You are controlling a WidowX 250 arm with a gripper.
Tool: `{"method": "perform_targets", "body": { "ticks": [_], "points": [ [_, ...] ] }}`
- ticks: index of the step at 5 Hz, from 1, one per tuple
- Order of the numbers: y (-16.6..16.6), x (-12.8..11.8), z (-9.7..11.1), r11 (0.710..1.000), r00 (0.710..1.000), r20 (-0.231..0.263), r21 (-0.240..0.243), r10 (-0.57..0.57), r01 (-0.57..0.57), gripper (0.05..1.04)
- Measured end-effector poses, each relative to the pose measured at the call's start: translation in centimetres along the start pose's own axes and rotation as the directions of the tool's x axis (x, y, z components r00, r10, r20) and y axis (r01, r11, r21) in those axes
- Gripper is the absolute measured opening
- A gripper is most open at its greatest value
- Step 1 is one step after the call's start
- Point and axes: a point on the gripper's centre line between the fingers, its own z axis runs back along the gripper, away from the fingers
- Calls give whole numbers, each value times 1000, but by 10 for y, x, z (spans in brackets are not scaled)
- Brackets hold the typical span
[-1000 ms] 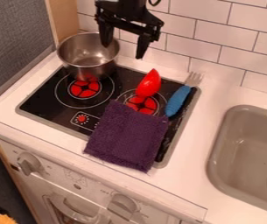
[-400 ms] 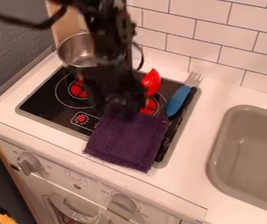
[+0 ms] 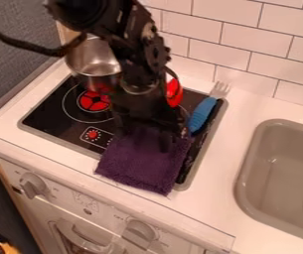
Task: Move the violet towel on the lower left side of the left burner
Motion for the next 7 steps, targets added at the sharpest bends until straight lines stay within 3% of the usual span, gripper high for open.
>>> {"method": "perform_targets", "body": {
  "ticks": [2,4,6,7],
  "points": [
    [10,11,-25,999,998,-58,49,1,2,1001],
    [42,10,-31,996,996,-84,92,4,4,1000],
    [136,-10,-24,987,994,-75,142,82,-70,1001],
    [169,-14,-23,984,993,-72,162,88,-76,1001]
  ]
}}
